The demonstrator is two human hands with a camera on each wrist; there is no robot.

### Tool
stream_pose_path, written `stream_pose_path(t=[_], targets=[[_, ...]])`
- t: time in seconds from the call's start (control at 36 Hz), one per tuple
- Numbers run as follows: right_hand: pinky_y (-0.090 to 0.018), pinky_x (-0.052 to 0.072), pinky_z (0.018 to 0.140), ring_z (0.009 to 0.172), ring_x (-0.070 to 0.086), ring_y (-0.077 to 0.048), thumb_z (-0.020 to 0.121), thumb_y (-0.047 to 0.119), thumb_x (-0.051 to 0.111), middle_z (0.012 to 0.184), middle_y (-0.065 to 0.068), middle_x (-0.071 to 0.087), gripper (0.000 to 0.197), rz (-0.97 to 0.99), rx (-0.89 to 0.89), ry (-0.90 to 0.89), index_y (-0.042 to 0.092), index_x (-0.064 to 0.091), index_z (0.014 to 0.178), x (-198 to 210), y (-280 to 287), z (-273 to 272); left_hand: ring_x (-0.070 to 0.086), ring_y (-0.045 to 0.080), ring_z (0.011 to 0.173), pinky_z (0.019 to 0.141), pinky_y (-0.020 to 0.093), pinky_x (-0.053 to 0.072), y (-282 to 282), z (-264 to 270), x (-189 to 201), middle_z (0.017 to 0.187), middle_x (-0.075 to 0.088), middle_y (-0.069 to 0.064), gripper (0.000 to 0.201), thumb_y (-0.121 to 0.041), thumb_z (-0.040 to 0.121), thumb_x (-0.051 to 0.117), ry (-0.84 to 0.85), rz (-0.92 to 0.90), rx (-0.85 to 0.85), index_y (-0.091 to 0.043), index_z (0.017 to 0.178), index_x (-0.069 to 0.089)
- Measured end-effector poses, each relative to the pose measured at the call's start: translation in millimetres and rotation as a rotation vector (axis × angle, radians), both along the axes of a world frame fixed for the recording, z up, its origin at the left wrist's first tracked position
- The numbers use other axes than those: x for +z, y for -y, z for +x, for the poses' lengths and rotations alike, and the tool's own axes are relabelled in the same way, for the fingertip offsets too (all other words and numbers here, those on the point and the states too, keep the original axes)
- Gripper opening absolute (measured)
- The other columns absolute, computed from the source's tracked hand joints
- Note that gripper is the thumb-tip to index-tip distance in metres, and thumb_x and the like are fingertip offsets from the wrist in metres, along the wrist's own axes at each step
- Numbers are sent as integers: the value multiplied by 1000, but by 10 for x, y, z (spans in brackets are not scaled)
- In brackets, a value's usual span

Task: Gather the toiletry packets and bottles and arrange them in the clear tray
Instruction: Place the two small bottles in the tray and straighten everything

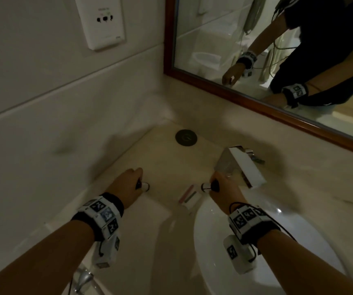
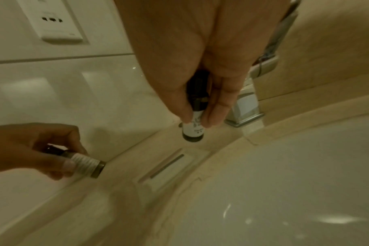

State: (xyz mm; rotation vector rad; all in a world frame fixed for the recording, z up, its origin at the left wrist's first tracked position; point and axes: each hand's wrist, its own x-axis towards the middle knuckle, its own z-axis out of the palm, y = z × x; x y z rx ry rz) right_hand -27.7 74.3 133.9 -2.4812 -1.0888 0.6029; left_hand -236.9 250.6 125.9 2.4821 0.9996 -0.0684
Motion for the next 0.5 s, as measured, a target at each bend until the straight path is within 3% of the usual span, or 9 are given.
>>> stream_pose_path(t=[0.08,0.17,0.28,0.33,0.36,0.42,0.44,0.5], targets=[[-19,30,51,65,47,-19,84,0,49,75,-4,52,13,27,-11,-6,13,45,84,42,324,-19,36,12,54,48,22,25,283,103,51,65,40,-2,22,-13,88,55,12,-45,-36,-14,80,35],[-21,31,48,57,43,-16,84,1,46,65,0,46,13,12,-42,-43,13,39,83,95,679,-26,34,12,50,47,23,25,608,227,114,62,41,0,20,-14,91,54,23,-83,-65,-13,83,35],[-28,32,55,58,37,-18,86,6,46,69,-2,44,16,3,-30,-71,14,34,80,176,1194,-13,40,18,55,48,23,27,1088,419,209,65,42,-1,17,-15,92,51,16,-124,-128,-14,90,34],[-29,31,57,60,36,-18,89,12,48,72,-5,45,17,20,-29,-70,15,33,79,202,1467,2,46,20,61,49,22,30,1342,518,263,73,48,-1,17,-17,92,51,32,-167,-166,-16,97,35],[-29,31,57,61,36,-18,90,15,48,73,-6,46,18,23,-34,-63,15,33,79,212,1604,15,48,19,64,53,23,34,1468,571,279,84,53,4,18,-19,92,53,52,-187,-184,-18,99,37],[-29,33,57,60,37,-18,91,18,49,73,-6,47,21,28,-56,-66,16,33,78,221,1875,56,54,22,80,65,30,40,1705,678,282,104,55,13,22,-23,89,58,79,-200,-213,-19,87,36],[-28,32,56,59,36,-17,92,20,49,72,-4,46,24,35,-64,-69,17,32,76,214,2018,81,54,23,81,65,30,40,1828,734,279,96,56,11,25,-24,87,59,72,-205,-225,-19,82,35],[-26,30,54,56,32,-15,93,21,48,68,0,40,28,42,-84,-66,19,29,73,195,2316,135,45,16,61,52,24,33,2090,851,276,71,48,0,25,-23,87,59,59,-234,-259,-18,80,35]])
